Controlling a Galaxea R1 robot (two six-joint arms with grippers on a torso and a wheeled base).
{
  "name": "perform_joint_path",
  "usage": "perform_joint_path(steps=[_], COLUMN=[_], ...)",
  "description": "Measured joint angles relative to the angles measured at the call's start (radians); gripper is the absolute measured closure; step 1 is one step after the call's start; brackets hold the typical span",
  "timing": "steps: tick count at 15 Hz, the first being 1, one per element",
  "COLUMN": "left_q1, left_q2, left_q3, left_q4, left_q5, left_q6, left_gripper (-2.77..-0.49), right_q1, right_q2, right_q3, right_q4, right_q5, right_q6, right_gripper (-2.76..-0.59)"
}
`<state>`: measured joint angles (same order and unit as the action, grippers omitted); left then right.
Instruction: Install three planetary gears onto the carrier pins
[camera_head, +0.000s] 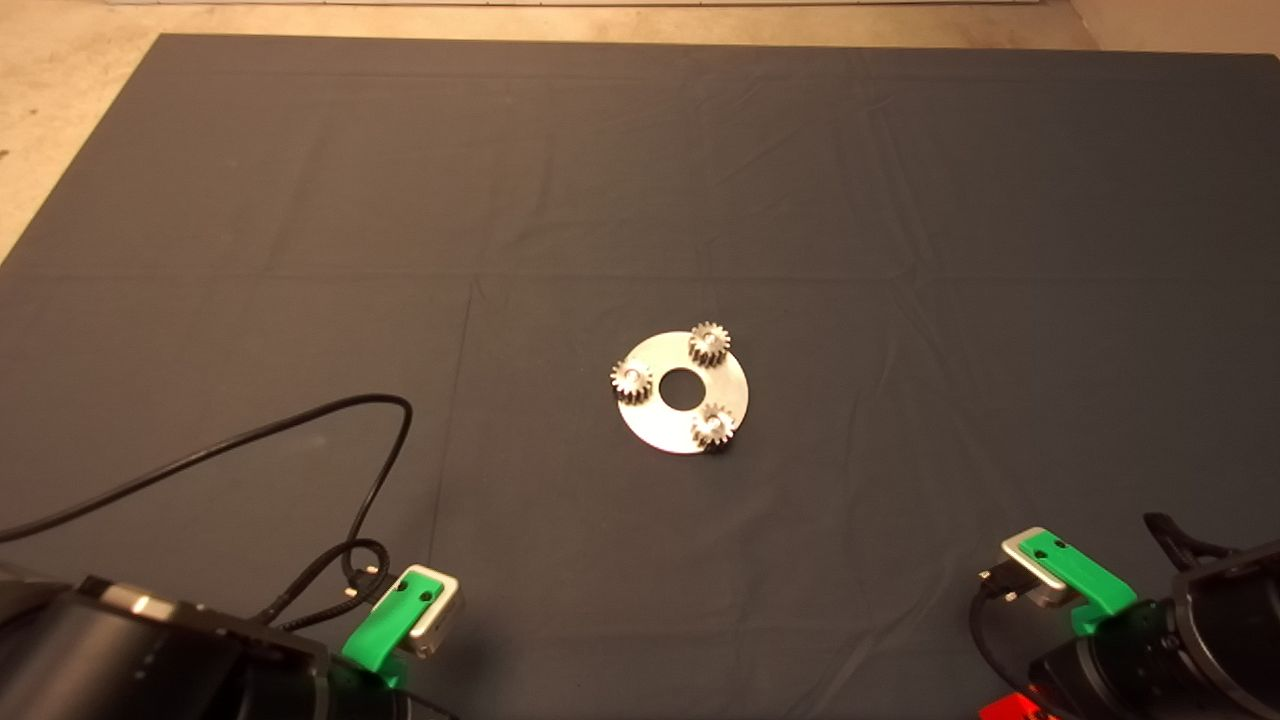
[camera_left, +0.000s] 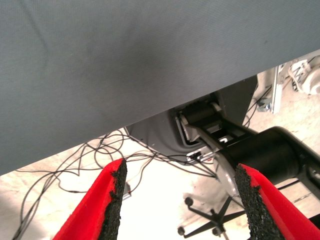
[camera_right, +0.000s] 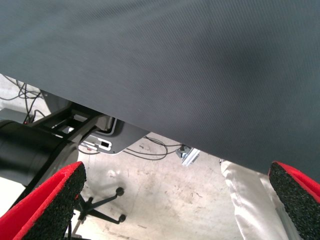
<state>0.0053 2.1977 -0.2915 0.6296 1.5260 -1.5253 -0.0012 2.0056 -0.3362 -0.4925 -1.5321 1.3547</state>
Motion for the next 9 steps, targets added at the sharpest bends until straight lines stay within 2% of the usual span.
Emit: perform_joint_path(steps=[3,9], left_q1=[0.000,0.009], left_q2=[0.002,0.000], left_q3=[0.001,0.001], left_q4=[0.044,0.072], left_q5=[0.000,0.000], left_q6=[-0.014,-0.033], left_gripper=[-1.46,-1.46], right_q1=[-0.025,-0.035], right_q2=[-0.009,-0.026], right_q3=[0.000,0.001], right_q4=[-0.032,-0.062], right_q5=[0.000,0.001], right_q6=[0.000,-0.001], right_gripper=[-2.73,-2.73])
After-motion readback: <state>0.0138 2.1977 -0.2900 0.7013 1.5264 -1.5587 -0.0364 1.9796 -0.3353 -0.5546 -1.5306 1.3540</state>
